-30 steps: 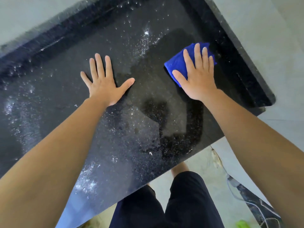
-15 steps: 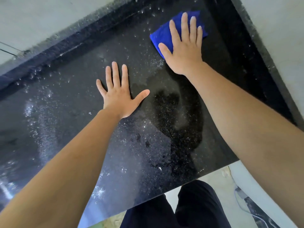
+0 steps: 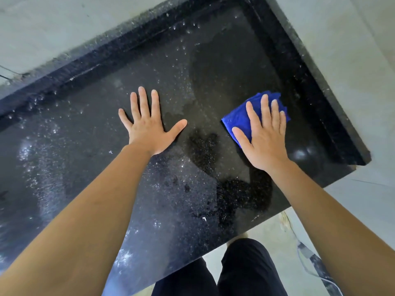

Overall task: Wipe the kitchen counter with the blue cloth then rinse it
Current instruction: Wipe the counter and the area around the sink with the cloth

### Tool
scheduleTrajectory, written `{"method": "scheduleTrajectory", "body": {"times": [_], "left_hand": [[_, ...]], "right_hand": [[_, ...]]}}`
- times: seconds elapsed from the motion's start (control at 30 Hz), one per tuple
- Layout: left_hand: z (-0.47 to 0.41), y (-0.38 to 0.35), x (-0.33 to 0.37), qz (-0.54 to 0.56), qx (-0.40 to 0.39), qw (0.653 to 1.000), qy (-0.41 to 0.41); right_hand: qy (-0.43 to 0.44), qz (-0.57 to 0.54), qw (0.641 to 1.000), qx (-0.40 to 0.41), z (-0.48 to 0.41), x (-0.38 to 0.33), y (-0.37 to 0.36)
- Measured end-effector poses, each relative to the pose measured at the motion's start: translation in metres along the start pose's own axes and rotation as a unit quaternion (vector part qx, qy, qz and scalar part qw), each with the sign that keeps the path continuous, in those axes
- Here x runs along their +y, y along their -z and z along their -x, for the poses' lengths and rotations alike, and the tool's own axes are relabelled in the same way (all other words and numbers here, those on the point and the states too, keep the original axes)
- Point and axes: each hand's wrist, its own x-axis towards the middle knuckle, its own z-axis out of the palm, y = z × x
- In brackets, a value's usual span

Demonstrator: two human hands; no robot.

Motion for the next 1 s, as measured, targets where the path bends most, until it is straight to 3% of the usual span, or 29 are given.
{"method": "scheduleTrajectory", "body": {"times": [0.23, 0.43, 0.67, 0.83, 1.0], "left_hand": [[0.0, 0.001, -0.004, 0.003, 0.008, 1.0, 0.001], [0.006, 0.006, -0.006, 0.02, -0.019, 1.0, 0.008], [0.01, 0.009, -0.001, 0.026, -0.04, 0.999, -0.003], [0.01, 0.011, 0.001, 0.018, -0.051, 0.998, -0.014], [0.008, 0.009, -0.001, 0.013, -0.048, 0.999, -0.019]], "right_hand": [[-0.095, -0.022, 0.994, 0.046, -0.072, -0.059, -0.001], [-0.042, -0.003, 0.998, 0.046, 0.033, -0.034, -0.021], [-0.254, -0.033, 0.966, 0.04, 0.119, 0.057, -0.01], [-0.4, -0.071, 0.91, 0.078, 0.069, 0.02, -0.006], [-0.31, -0.048, 0.948, 0.062, -0.023, -0.025, 0.009]]}}
